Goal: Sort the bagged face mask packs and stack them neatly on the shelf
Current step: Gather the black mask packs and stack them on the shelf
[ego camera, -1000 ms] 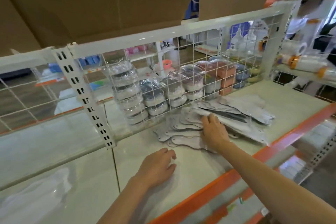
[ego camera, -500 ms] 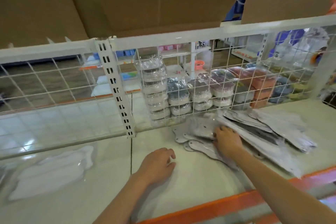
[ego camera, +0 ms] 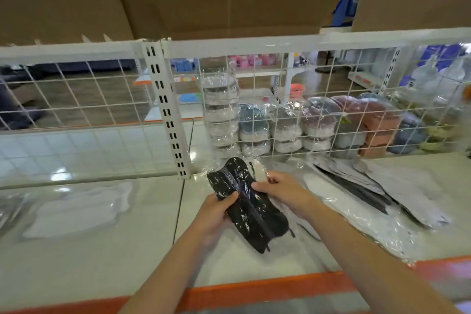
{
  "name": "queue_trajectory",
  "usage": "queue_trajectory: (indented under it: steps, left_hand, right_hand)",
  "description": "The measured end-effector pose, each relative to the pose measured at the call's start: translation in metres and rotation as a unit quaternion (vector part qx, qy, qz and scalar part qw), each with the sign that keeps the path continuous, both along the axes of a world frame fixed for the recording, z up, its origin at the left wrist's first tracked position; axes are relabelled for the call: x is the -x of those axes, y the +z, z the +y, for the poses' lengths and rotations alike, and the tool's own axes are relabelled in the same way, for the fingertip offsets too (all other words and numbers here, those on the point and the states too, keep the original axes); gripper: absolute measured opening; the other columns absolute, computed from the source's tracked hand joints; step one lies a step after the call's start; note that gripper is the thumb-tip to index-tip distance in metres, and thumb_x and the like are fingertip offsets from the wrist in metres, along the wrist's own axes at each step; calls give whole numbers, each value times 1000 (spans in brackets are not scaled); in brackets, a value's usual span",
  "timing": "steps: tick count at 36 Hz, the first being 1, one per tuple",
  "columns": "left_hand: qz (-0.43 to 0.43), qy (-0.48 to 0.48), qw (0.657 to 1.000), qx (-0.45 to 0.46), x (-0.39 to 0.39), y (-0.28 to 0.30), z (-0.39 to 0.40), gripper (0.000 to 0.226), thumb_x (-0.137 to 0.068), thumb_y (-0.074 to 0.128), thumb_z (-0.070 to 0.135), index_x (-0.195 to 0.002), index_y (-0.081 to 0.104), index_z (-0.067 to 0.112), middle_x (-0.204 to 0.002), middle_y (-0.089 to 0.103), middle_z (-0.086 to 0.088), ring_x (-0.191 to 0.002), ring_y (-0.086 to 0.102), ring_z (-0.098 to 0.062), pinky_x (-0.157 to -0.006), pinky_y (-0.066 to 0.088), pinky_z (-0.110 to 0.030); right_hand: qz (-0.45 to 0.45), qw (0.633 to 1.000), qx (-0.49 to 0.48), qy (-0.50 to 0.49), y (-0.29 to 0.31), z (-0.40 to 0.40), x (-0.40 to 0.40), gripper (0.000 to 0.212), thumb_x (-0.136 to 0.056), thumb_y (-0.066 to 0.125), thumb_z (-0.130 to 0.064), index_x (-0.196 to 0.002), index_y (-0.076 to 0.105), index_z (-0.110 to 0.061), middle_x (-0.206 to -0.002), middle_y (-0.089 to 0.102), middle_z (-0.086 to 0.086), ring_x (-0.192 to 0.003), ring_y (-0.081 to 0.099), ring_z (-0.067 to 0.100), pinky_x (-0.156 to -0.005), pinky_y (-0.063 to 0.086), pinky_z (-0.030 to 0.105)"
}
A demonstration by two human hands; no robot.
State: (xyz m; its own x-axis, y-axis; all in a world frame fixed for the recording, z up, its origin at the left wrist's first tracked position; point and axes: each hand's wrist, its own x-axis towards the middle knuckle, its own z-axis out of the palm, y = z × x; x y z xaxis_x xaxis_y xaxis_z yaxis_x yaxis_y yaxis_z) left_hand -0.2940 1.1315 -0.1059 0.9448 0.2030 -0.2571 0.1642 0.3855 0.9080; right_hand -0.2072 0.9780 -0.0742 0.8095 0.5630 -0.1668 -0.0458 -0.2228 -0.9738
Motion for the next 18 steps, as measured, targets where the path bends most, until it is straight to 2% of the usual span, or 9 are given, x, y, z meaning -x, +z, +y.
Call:
queue_trajectory:
  steps: [2,4,5,7,9,12,14,16,18]
  left_hand:
    - [6,15,999,-27,0,2,3,18,-92,53,8,-104,65,3,-98,73,-10,-91,69,-20,-68,54,-24]
    - [26,28,997,-67,0,4,7,18,-95,48,5,-98,66,5,-91,73,-8,-89,69,-21,-70,52,-25]
    - [40,37,994,-98,1,4,11,21,-96,45,5,-94,66,8,-87,72,-6,-88,68,-22,-73,51,-27]
    - [74,51,973,-214,0,0,20,22,-97,44,4,-94,64,14,-89,69,-3,-92,65,-23,-82,48,-33]
    - [102,64,933,-338,-1,-4,29,21,-93,49,3,-109,57,12,-100,63,-1,-102,60,-22,-93,45,-38]
    - [117,129,889,-424,2,-9,32,59,-87,61,8,-138,33,2,-128,40,-9,-123,41,-24,-107,32,-35]
    - [89,141,886,-432,5,-6,27,74,-85,67,20,-144,26,4,-137,34,-11,-129,37,-25,-108,30,-32]
    - [56,108,918,-378,7,1,17,78,-84,69,30,-145,26,8,-141,37,-7,-129,41,-20,-102,35,-25]
    - [60,64,952,-292,8,8,4,80,-84,67,36,-146,23,13,-144,38,-2,-130,40,-18,-98,34,-25]
  right_hand:
    - [-16,1000,14,-9,1,2,-1,26,-89,63,-24,-66,51,-18,-56,53,-12,-50,49,0,-49,37,11]
    - [-4,1000,6,-12,-3,0,-3,33,-93,57,-23,-62,47,-17,-49,44,-11,-41,38,0,-45,33,10]
    - [8,1000,-3,-20,-4,-2,-3,35,-94,55,-19,-61,46,-15,-45,42,-11,-38,37,-1,-42,33,9]
    - [22,998,-12,-57,-8,-4,-4,34,-94,55,-13,-61,46,-12,-42,41,-9,-37,38,2,-38,31,9]
    - [6,995,11,-95,-14,-5,-8,34,-96,52,-8,-62,46,-11,-47,42,-4,-39,39,3,-37,30,9]
    - [-72,986,81,-124,-22,-5,-12,36,-95,48,-4,-60,47,-14,-55,46,-2,-52,43,8,-41,33,9]
    - [-90,985,94,-112,-28,-4,-12,37,-93,50,-6,-59,49,-19,-57,47,-3,-56,42,12,-51,35,18]
    - [-32,996,23,-76,-28,-2,-7,34,-93,52,-7,-62,52,-20,-57,47,-3,-55,42,11,-54,34,22]
    - [51,996,-73,-21,-24,3,-1,25,-94,54,-11,-70,57,-18,-63,54,-2,-57,49,9,-56,39,21]
